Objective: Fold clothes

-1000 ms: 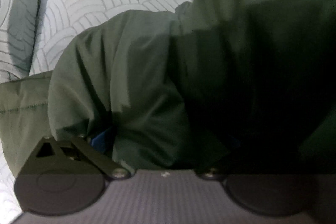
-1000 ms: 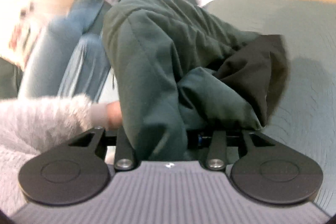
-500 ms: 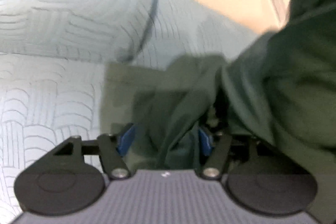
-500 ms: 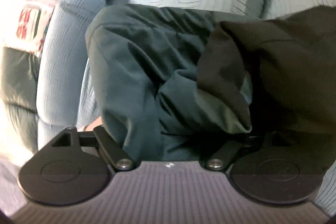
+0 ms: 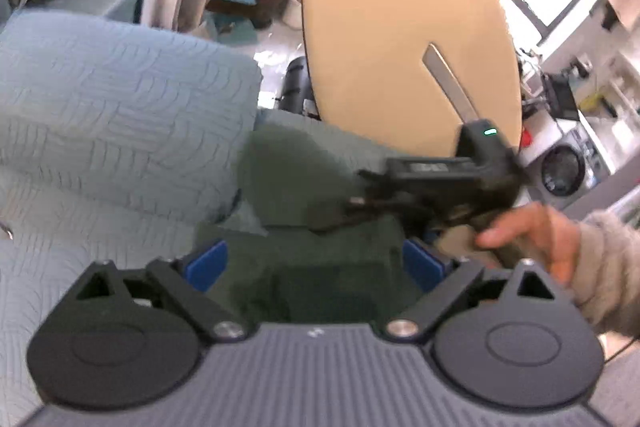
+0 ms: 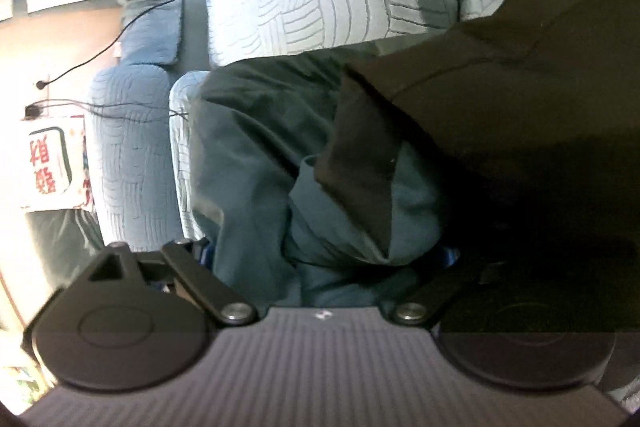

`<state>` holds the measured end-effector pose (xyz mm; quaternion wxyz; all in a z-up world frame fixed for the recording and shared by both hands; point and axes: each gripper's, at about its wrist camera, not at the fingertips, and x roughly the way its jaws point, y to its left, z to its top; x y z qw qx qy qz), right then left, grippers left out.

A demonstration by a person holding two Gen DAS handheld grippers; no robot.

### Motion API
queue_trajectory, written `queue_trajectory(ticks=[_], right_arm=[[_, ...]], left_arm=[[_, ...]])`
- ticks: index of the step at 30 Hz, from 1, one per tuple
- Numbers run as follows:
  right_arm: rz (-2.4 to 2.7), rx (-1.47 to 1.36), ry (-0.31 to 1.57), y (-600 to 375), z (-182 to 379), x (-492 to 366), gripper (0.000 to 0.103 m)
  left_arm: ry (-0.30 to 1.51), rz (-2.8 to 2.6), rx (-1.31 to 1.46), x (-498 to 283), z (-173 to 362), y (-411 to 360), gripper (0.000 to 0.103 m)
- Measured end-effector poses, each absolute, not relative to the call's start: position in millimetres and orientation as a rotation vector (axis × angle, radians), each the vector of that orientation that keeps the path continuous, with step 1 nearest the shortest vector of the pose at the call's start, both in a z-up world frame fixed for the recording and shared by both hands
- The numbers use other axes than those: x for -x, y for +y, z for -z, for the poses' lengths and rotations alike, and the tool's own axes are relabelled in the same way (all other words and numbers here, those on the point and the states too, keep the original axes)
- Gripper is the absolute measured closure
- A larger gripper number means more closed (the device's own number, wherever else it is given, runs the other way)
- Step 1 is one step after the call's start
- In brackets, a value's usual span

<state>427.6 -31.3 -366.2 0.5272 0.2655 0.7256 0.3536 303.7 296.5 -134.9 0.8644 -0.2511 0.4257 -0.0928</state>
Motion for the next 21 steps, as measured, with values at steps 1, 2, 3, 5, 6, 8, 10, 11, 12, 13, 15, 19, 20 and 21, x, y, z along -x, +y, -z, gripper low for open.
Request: queue_trajectory(ticks=[1, 2, 3, 5, 6, 8, 10, 11, 12, 13, 15, 19, 20, 21], right_arm=[[-0.85, -0.636, 1.738, -30.7, 368.4, -426.7, 0.005], [-0.857, -0.637, 1.74, -28.1, 372.0, -427.0, 0.004], [-0.878, -0.637, 1.734, -13.5, 383.4, -434.3, 0.004], [-0.964, -0.634, 1.697, 27.8, 406.5, -449.0, 0.004], [-0.981, -0.631, 1.684, 43.8, 415.9, -455.8, 0.004], [-1.03, -0.611, 1.652, 52.2, 415.6, -456.5, 0.001], [-1.063, -0.574, 1.651, 57.0, 417.0, -457.7, 0.0], [-1.086, -0.547, 1.648, 62.5, 416.7, -458.2, 0.0], [-1.106, -0.529, 1.636, 72.7, 418.0, -460.3, 0.0], [-1.146, -0.499, 1.602, 74.7, 415.4, -457.2, 0.0], [-1.169, -0.487, 1.571, 79.0, 414.1, -455.0, 0.0], [-1.21, -0.57, 1.536, 80.8, 413.3, -462.2, 0.0], [-1.221, -0.633, 1.543, 83.5, 414.3, -472.4, 0.001], [-1.222, -0.684, 1.544, 75.6, 413.1, -477.7, 0.001]], left_arm=[[0.889, 0.211, 0.535, -307.8, 131.8, 293.7, 0.008], [0.899, 0.247, 0.526, -311.8, 125.8, 285.0, 0.008], [0.917, 0.271, 0.502, -313.1, 124.0, 281.1, 0.008], [0.936, 0.3, 0.485, -311.8, 126.1, 272.6, 0.006], [0.945, 0.316, 0.481, -312.9, 126.3, 264.1, 0.001], [0.946, 0.317, 0.438, -314.0, 124.3, 248.5, 0.002], [0.92, 0.323, 0.443, -313.7, 123.3, 244.8, 0.008], [0.872, 0.341, 0.483, -309.5, 111.1, 244.4, 0.007], [0.824, 0.359, 0.509, -309.8, 100.3, 243.3, 0.006], [0.811, 0.377, 0.495, -314.2, 96.7, 240.0, 0.004], [0.871, 0.377, 0.447, -325.5, 112.1, 231.7, 0.001], [1.062, 0.308, 0.342, -343.0, 168.5, 220.1, 0.007], [1.074, 0.282, 0.339, -341.5, 177.4, 222.8, 0.007], [1.101, 0.247, 0.364, -339.7, 191.2, 228.0, 0.007]])
